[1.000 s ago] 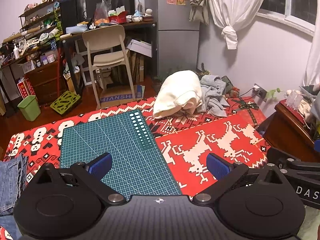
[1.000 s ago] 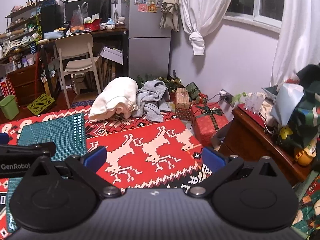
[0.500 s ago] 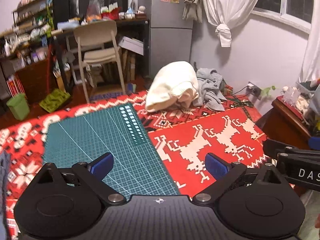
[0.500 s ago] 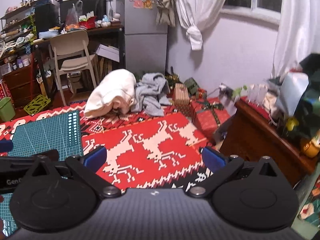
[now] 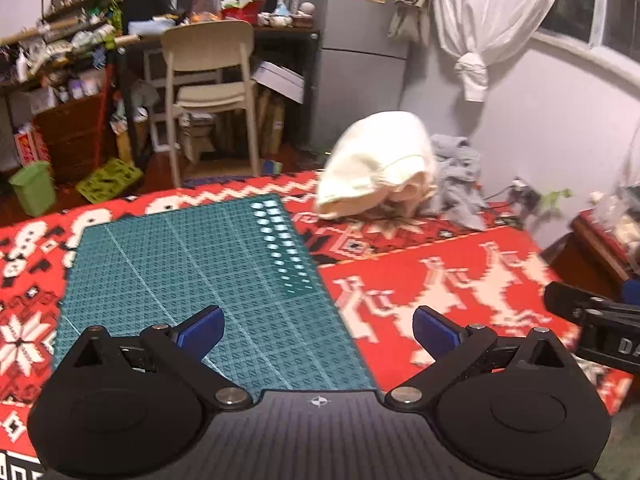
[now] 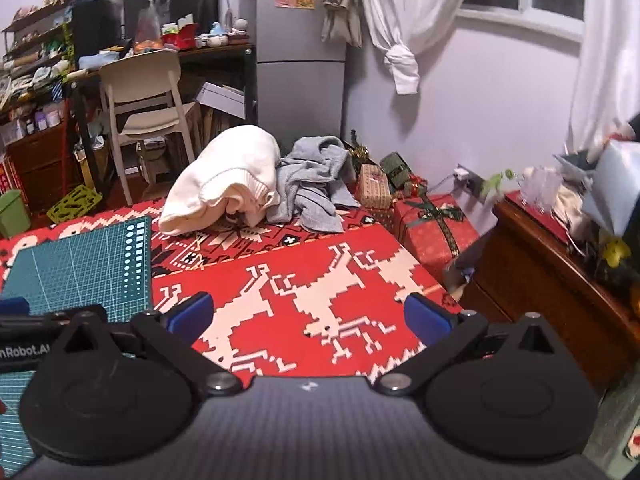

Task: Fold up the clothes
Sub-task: 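Reach the left tool toward the cream sweater and close on it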

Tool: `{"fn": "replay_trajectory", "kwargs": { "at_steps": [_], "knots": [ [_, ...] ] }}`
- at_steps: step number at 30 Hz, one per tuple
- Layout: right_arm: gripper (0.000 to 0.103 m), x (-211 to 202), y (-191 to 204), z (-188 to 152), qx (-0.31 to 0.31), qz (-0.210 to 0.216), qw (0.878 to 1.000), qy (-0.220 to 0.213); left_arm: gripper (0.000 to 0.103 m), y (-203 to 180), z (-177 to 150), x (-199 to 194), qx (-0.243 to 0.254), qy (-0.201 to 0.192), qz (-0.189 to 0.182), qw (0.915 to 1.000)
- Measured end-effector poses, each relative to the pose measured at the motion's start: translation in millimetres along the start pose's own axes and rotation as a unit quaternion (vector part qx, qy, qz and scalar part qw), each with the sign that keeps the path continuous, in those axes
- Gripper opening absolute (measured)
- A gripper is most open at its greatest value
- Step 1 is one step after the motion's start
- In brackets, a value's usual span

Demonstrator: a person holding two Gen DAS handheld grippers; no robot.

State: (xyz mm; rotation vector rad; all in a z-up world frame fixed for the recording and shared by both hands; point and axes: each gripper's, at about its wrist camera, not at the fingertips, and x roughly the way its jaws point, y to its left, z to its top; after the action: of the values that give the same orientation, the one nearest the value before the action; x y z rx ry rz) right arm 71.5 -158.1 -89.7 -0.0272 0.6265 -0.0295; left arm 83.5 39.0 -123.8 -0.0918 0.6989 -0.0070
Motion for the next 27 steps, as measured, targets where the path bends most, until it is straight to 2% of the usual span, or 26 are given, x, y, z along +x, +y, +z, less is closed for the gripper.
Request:
{"fn": "replay_trajectory", "kwargs": {
  "at_steps": [1,5,11,16,18,22,23,27],
  "knots": [
    [0.102,5.0,2.9,-1.7,-0.007,0.004,1.0,-0.004,0.102,0.7,-0.8,3.9,0.003,-0.002,0.005,1.0],
    [0.102,21.2,12.7,-6.3,-0.032,0.017,0.999,-0.024,0.102,12.4,-1.2,21.3,-0.013,-0.003,-0.032,0.9994],
    [0.102,50.8,20.7,-6.7,-0.055,0.018,0.997,-0.043,0.101,4.6,7.9,52.4,0.035,-0.002,0.034,0.9988],
    [0.102,80.5,14.2,-2.8,-0.04,0.038,0.998,-0.028,0.101,1.6,19.9,73.8,0.058,-0.021,0.002,0.9981],
    [0.102,89.0,8.5,-2.6,-0.026,0.041,0.998,-0.027,0.096,-0.3,27.5,82.5,0.065,-0.024,-0.022,0.9974],
    [0.102,104.4,-0.6,-3.6,-0.008,0.044,0.999,-0.027,0.096,-1.1,46.5,104.8,0.059,-0.018,-0.075,0.9953],
    [0.102,108.1,-2.5,-4.1,-0.007,0.046,0.999,-0.027,0.096,-1.7,50.3,110.9,0.054,-0.017,-0.078,0.9954],
    [0.102,122.4,-8.9,-1.7,0.015,0.052,0.998,-0.03,0.096,-2.7,62.3,133.6,0.046,-0.018,-0.045,0.9977]
  ]
}}
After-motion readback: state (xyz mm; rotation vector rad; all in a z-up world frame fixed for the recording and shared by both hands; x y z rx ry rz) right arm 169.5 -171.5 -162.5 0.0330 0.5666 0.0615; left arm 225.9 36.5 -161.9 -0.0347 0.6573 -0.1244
